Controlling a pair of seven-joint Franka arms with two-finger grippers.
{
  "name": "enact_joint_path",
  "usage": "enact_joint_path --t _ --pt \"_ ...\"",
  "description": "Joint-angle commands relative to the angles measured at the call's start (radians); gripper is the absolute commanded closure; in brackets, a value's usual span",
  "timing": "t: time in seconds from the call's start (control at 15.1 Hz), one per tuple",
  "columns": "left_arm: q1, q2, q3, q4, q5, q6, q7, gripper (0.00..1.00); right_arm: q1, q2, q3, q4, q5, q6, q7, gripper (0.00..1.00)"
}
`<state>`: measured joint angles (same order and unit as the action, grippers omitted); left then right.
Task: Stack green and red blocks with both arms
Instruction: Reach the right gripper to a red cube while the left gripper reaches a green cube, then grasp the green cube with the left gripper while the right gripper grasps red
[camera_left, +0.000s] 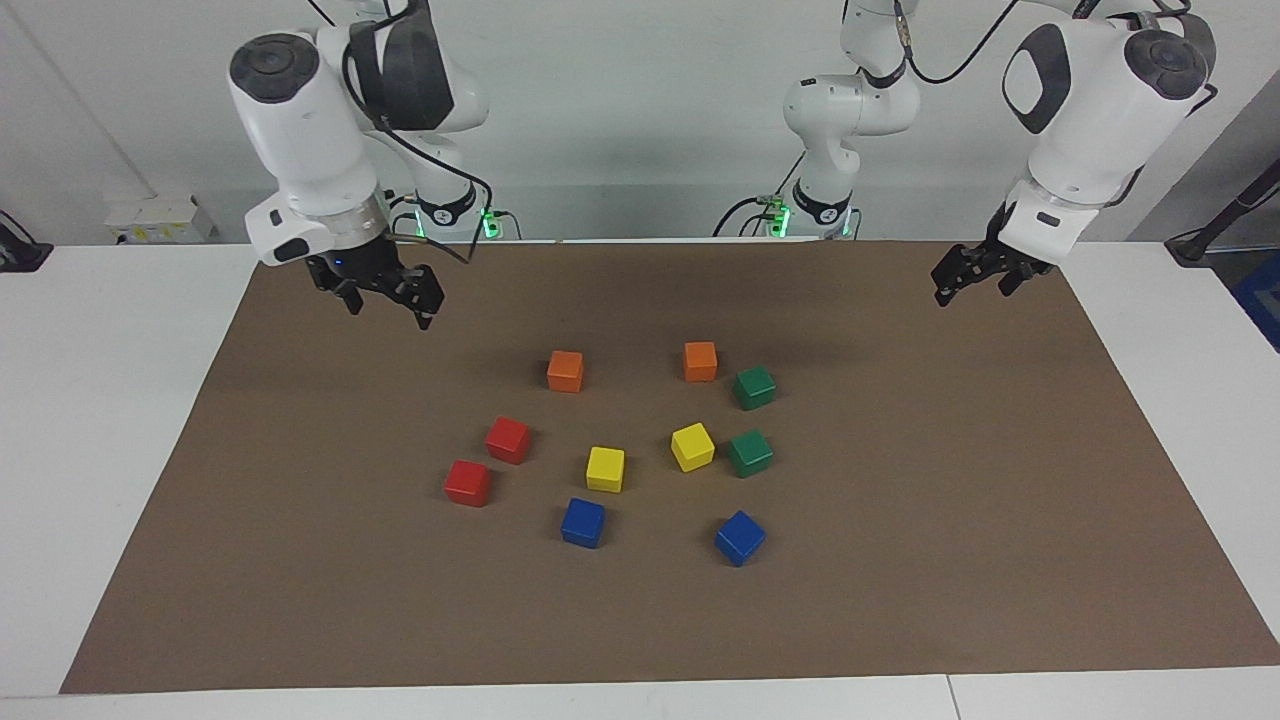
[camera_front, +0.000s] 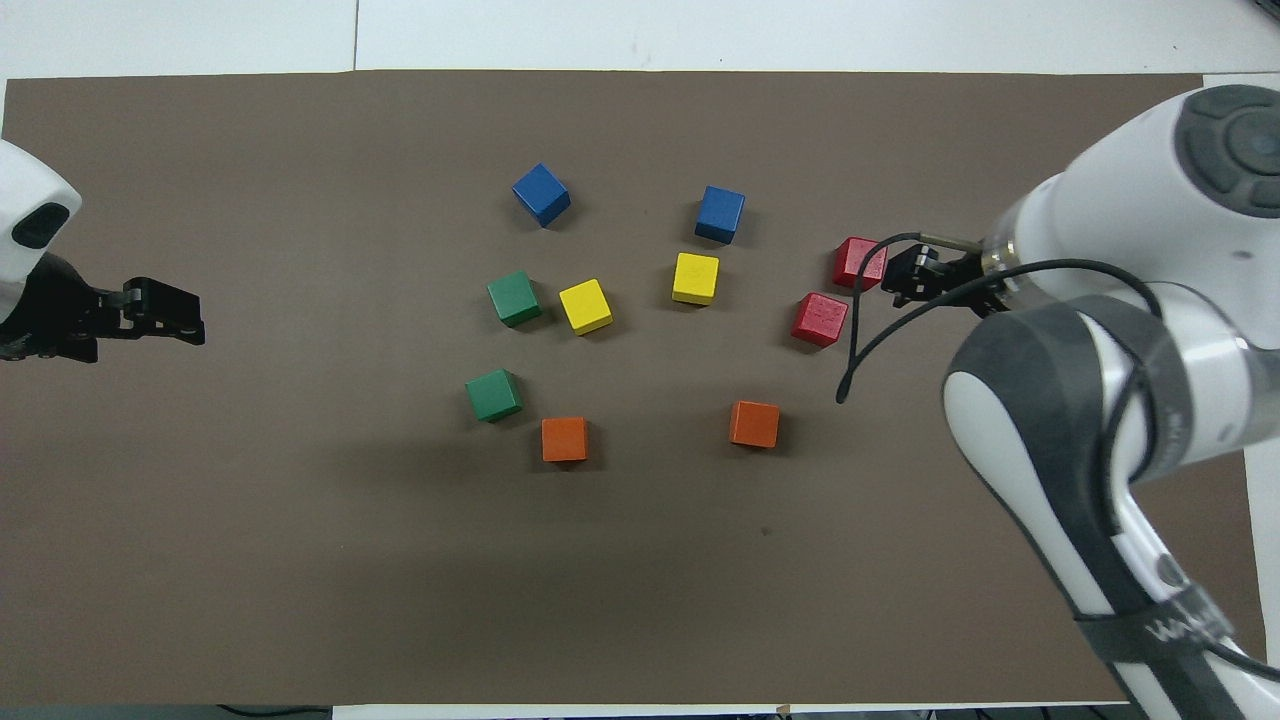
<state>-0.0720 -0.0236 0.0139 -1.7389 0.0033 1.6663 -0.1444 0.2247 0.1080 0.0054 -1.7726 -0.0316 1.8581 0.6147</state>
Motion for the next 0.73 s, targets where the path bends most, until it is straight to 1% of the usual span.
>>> enact_joint_path --t 0.0,0.2,0.4,0.53,0.66 --pt "-0.053 0.034 0.005 -0.015 -0.034 0.078 -0.084 0.0 0.03 0.097 -0.001 0.002 0.001 0.104 0.059 0.0" --pt "-0.155 0.16 0.005 0.062 -0.048 0.162 -0.294 0.0 0.042 0.166 -0.001 -0.004 0.001 0.205 0.059 0.0" --pt "-0.256 0.287 0.006 0.084 -0.046 0.289 -0.455 0.0 0.045 0.217 -0.001 -0.001 0.001 0.262 0.065 0.0" --pt "-0.301 0.349 0.008 0.096 -0.042 0.341 -0.504 0.0 0.045 0.251 0.001 0.004 0.001 0.294 0.068 0.0" --pt "-0.316 0.434 0.008 0.155 -0.037 0.354 -0.535 0.0 0.06 0.281 -0.001 0.007 0.001 0.335 0.071 0.0"
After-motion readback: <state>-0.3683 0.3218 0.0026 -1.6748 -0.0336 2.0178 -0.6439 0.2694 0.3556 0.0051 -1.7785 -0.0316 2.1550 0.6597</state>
